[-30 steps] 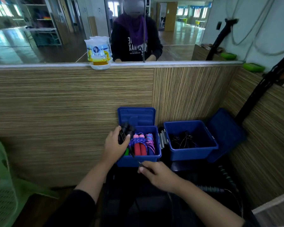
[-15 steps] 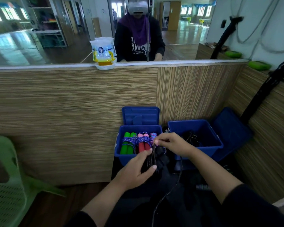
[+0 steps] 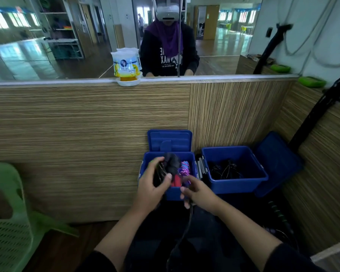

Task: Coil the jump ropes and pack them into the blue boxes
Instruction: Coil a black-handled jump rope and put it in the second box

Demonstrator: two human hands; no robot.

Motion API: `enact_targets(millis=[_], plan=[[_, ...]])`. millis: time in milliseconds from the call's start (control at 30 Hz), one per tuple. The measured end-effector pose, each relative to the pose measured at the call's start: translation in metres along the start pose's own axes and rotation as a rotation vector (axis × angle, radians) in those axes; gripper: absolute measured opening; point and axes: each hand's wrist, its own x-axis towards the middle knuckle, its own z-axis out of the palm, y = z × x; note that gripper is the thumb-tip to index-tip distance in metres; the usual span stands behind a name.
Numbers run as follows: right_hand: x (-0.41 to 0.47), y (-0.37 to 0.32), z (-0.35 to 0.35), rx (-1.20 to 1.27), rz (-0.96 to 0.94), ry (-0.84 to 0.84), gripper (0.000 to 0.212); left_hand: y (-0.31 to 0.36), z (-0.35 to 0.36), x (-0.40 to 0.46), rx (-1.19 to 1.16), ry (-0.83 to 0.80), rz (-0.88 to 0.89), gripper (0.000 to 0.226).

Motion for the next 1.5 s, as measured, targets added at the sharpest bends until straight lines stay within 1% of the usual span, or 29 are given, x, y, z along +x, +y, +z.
enact_targets(millis=[33, 100, 133, 167, 233, 267, 333, 400, 467, 567, 633, 700, 800, 900, 967, 1033, 1100, 1167, 1233, 1267, 1300, 1367, 1433, 1500], plan=[[-0.004, 0.003, 0.005, -0.003, -0.003, 0.029, 0.01, -0.004, -0.002, 0.004, -0.022, 0.071, -0.055, 0.046], [-0.011, 0.008, 0.012, -0.083, -0.023, 0.076, 0.005, -0.011, -0.003, 0.015, -0.021, 0.174, -0.156, 0.057], [-0.015, 0.01, 0.016, -0.173, -0.035, 0.061, 0.001, -0.013, -0.003, 0.019, 0.003, 0.204, -0.193, 0.061], [-0.019, 0.012, 0.02, -0.252, -0.043, 0.023, 0.004, -0.015, -0.003, 0.023, 0.03, 0.223, -0.225, 0.062], [-0.027, 0.01, 0.032, -0.36, -0.045, -0.039, 0.008, -0.023, 0.0, 0.029, 0.105, 0.228, -0.27, 0.054], [-0.03, 0.008, 0.037, -0.414, -0.061, -0.025, 0.011, -0.029, 0.002, 0.029, 0.17, 0.184, -0.27, 0.052], [-0.029, -0.001, 0.038, -0.552, -0.141, 0.044, 0.016, -0.044, 0.007, 0.024, 0.318, 0.002, -0.27, 0.061], [-0.025, -0.011, 0.028, -0.715, -0.225, 0.066, 0.018, -0.055, 0.011, 0.013, 0.384, -0.158, -0.284, 0.07], [-0.018, -0.018, 0.01, -0.844, -0.291, 0.077, 0.019, -0.058, 0.012, 0.002, 0.353, -0.289, -0.258, 0.072], [-0.011, -0.024, -0.019, -0.92, -0.34, 0.064, 0.017, -0.049, 0.013, -0.007, 0.272, -0.448, -0.158, 0.069], [-0.008, -0.027, -0.033, -0.85, -0.382, 0.031, 0.014, -0.042, 0.015, -0.012, 0.224, -0.497, -0.103, 0.076], [-0.006, -0.029, -0.044, -0.727, -0.392, 0.001, 0.014, -0.036, 0.015, -0.015, 0.19, -0.5, -0.086, 0.077], [-0.005, -0.033, -0.052, -0.489, -0.307, -0.07, 0.017, -0.027, 0.014, -0.016, 0.204, -0.548, -0.073, 0.078], [0.001, -0.037, -0.054, -0.438, -0.304, -0.148, 0.019, -0.02, 0.014, -0.017, 0.212, -0.614, -0.086, 0.077], [0.005, -0.041, -0.056, -0.39, -0.27, -0.159, 0.023, -0.016, 0.015, -0.021, 0.203, -0.619, -0.11, 0.083], [0.006, -0.042, -0.056, -0.239, -0.197, -0.144, 0.027, -0.012, 0.016, -0.023, 0.137, -0.562, -0.119, 0.079], [0.007, -0.041, -0.054, -0.088, -0.141, -0.114, 0.026, -0.005, 0.017, -0.021, 0.062, -0.495, -0.126, 0.076], [0.008, -0.037, -0.048, 0.094, -0.089, -0.106, 0.024, -0.001, 0.017, -0.018, 0.019, -0.449, -0.067, 0.073], [0.01, -0.031, -0.041, 0.286, -0.017, -0.113, 0.026, 0.004, 0.017, -0.015, -0.009, -0.385, -0.004, 0.062], [0.011, -0.026, -0.038, 0.321, 0.005, -0.117, 0.026, 0.004, 0.016, -0.013, -0.022, -0.348, 0.013, 0.058], [0.011, -0.022, -0.035, 0.299, 0.013, -0.12, 0.023, 0.004, 0.015, -0.011, -0.029, -0.314, 0.022, 0.056], [0.011, -0.011, -0.027, 0.185, 0.025, -0.117, 0.016, -0.001, 0.013, -0.007, -0.004, -0.253, 0.033, 0.055], [0.007, -0.003, -0.019, 0.132, 0.027, -0.104, 0.014, -0.009, 0.011, -0.002, 0.05, -0.195, 0.036, 0.056], [0.003, 0.007, -0.01, 0.07, 0.039, -0.089, 0.007, -0.014, 0.009, 0.004, 0.086, -0.083, 0.004, 0.056]])
